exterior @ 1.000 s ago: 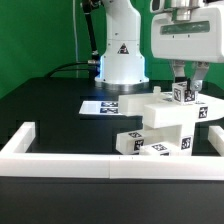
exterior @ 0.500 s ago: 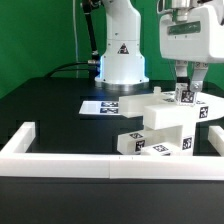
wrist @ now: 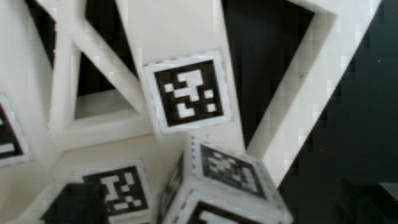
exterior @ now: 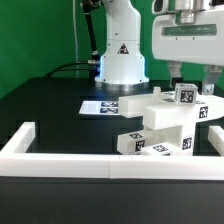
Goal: Assemble chair
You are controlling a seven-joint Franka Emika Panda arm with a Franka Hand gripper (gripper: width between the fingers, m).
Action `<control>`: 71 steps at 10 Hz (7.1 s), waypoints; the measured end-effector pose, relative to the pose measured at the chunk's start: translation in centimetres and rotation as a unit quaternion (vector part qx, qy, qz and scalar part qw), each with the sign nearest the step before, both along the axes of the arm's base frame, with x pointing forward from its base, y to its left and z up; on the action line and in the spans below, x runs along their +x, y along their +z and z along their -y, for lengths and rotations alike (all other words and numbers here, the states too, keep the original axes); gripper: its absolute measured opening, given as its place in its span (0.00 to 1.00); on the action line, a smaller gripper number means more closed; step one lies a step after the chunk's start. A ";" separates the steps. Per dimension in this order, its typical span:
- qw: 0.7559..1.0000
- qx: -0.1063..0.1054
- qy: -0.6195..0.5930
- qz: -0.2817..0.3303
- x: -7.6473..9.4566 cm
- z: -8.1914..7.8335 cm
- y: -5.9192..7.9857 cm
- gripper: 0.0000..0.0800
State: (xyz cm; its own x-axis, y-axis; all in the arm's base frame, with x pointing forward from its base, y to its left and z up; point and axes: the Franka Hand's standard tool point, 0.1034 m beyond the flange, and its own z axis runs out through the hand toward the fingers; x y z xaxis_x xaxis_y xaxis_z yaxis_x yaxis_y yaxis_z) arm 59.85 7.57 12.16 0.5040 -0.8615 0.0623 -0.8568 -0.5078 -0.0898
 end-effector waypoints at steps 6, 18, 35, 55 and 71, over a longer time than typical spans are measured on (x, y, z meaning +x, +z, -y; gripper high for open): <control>0.972 -0.033 0.234 -0.002 0.1 0.1 -0.1 0.81; 0.917 -0.054 0.395 -0.007 0.1 0.7 -0.1 0.35; 0.992 0.014 -0.123 0.003 0.1 0.2 -0.1 0.36; 0.969 -0.028 0.246 0.002 0.3 -0.8 -0.1 0.81; 0.976 -0.028 0.215 0.001 0.3 -0.5 -0.1 0.36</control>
Offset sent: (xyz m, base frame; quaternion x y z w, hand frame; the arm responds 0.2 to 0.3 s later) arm 0.0045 0.0017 -0.0014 0.0021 0.0094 -0.2414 0.9704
